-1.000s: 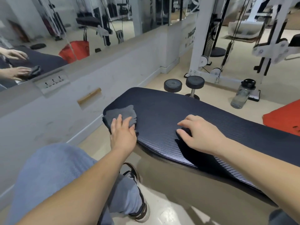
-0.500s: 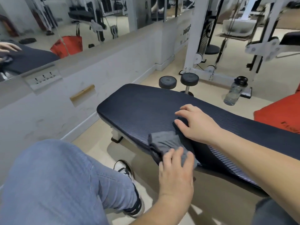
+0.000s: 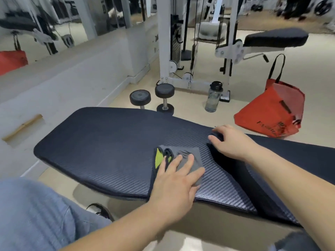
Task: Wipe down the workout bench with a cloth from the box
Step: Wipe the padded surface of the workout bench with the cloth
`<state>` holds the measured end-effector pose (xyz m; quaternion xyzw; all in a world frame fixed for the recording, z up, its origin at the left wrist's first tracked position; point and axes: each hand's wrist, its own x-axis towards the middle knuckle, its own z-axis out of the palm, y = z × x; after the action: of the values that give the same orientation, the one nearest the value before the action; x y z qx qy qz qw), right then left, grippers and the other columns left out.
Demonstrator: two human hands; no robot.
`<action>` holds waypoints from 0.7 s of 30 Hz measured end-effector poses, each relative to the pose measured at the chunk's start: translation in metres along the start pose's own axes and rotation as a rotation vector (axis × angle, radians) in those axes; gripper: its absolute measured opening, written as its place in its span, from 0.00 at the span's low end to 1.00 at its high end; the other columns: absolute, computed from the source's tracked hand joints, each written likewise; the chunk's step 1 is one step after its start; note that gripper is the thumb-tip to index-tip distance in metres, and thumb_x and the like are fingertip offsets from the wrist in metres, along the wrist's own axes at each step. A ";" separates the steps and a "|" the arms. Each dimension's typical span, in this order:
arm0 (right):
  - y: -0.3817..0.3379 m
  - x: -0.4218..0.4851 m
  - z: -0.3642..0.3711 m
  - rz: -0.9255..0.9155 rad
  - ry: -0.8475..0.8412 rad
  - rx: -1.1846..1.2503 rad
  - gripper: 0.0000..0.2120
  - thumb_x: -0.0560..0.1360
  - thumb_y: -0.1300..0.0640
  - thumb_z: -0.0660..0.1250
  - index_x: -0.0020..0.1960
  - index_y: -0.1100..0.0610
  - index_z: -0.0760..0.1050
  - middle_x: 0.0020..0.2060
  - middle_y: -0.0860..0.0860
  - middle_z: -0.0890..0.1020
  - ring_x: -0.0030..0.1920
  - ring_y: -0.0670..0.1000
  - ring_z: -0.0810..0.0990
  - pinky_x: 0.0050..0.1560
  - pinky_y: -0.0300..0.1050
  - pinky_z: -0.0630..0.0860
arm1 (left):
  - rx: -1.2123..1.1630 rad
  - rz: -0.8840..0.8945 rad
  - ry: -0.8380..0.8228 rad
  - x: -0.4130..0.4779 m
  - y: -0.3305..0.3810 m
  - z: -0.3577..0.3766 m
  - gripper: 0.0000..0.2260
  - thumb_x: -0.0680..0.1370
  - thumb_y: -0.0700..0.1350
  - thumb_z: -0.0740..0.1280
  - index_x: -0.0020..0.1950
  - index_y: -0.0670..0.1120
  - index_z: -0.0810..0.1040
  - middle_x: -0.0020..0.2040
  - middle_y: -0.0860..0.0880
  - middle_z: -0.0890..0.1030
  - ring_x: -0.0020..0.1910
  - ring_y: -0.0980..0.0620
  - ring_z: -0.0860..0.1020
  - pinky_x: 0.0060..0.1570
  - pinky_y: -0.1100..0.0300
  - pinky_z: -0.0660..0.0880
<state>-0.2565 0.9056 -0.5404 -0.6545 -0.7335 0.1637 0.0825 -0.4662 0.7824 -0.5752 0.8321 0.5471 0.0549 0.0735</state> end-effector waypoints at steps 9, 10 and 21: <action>0.054 -0.028 -0.022 0.062 0.070 0.068 0.19 0.80 0.43 0.62 0.65 0.52 0.79 0.62 0.50 0.81 0.62 0.55 0.80 0.62 0.56 0.77 | -0.042 -0.211 0.025 0.138 -0.009 0.004 0.24 0.85 0.56 0.51 0.81 0.55 0.57 0.84 0.54 0.54 0.82 0.48 0.51 0.79 0.38 0.43; 0.060 -0.031 -0.025 0.074 0.111 0.074 0.18 0.80 0.43 0.62 0.63 0.51 0.80 0.60 0.49 0.82 0.61 0.55 0.80 0.61 0.56 0.78 | -0.044 -0.151 0.026 0.135 0.013 0.008 0.23 0.85 0.55 0.51 0.80 0.54 0.58 0.84 0.53 0.55 0.82 0.48 0.52 0.79 0.39 0.44; 0.083 -0.067 -0.024 0.051 0.260 0.151 0.14 0.80 0.48 0.64 0.61 0.50 0.82 0.58 0.47 0.83 0.62 0.50 0.79 0.62 0.50 0.77 | 0.007 0.259 -0.130 0.098 0.038 0.005 0.30 0.81 0.67 0.50 0.82 0.62 0.50 0.84 0.58 0.46 0.82 0.58 0.41 0.78 0.38 0.39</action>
<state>-0.1622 0.8497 -0.5403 -0.6806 -0.6853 0.1341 0.2216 -0.3919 0.8572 -0.5721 0.8977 0.4294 0.0080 0.0984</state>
